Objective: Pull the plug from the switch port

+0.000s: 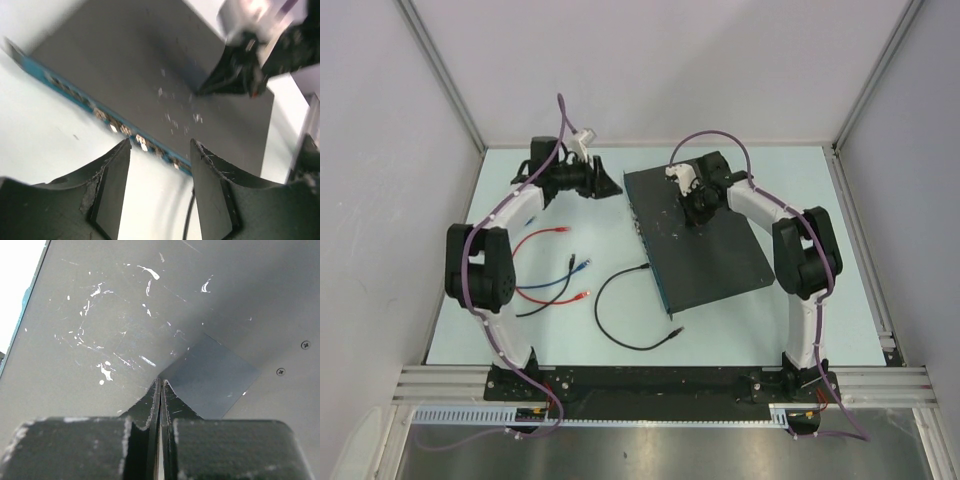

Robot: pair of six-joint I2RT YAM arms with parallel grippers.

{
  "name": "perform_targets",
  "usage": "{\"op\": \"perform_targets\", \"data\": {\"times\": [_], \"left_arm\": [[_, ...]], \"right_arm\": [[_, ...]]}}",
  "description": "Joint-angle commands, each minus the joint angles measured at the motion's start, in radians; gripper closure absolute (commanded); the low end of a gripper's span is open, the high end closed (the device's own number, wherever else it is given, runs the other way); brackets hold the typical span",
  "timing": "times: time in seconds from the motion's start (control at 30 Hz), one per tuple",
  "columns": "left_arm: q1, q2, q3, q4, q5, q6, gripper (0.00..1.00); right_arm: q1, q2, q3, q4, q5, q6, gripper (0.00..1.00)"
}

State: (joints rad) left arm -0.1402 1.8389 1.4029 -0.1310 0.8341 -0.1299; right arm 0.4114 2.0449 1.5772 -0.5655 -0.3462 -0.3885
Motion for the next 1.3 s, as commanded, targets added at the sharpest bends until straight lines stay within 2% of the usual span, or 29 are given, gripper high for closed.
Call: {"op": "perform_targets", "data": {"times": [0.0, 0.37, 0.43, 0.53, 0.83, 1.1, 1.27], "left_arm": [[-0.006, 0.052, -0.094, -0.013, 0.088, 0.042, 0.43], [-0.033, 0.158, -0.11, -0.143, 0.256, 0.127, 0.49], [-0.047, 0.174, -0.114, -0.203, 0.273, 0.185, 0.52], [-0.068, 0.206, -0.13, -0.248, 0.273, 0.251, 0.53], [-0.09, 0.239, -0.162, -0.228, 0.275, 0.233, 0.53], [-0.122, 0.24, -0.174, -0.239, 0.18, 0.228, 0.51], [-0.125, 0.223, -0.186, -0.234, 0.198, 0.24, 0.5]], "right_arm": [[0.006, 0.023, -0.071, -0.054, -0.022, 0.046, 1.0], [0.06, 0.057, -0.08, -0.045, 0.047, 0.042, 1.0], [0.061, 0.064, -0.082, -0.05, 0.044, 0.045, 1.0], [0.067, 0.078, -0.086, -0.05, 0.078, 0.042, 1.0], [0.072, 0.093, -0.08, -0.025, 0.081, 0.031, 1.0], [0.066, 0.107, -0.082, -0.028, 0.105, 0.019, 1.0], [0.073, 0.112, -0.085, -0.028, 0.093, 0.027, 1.0]]}}
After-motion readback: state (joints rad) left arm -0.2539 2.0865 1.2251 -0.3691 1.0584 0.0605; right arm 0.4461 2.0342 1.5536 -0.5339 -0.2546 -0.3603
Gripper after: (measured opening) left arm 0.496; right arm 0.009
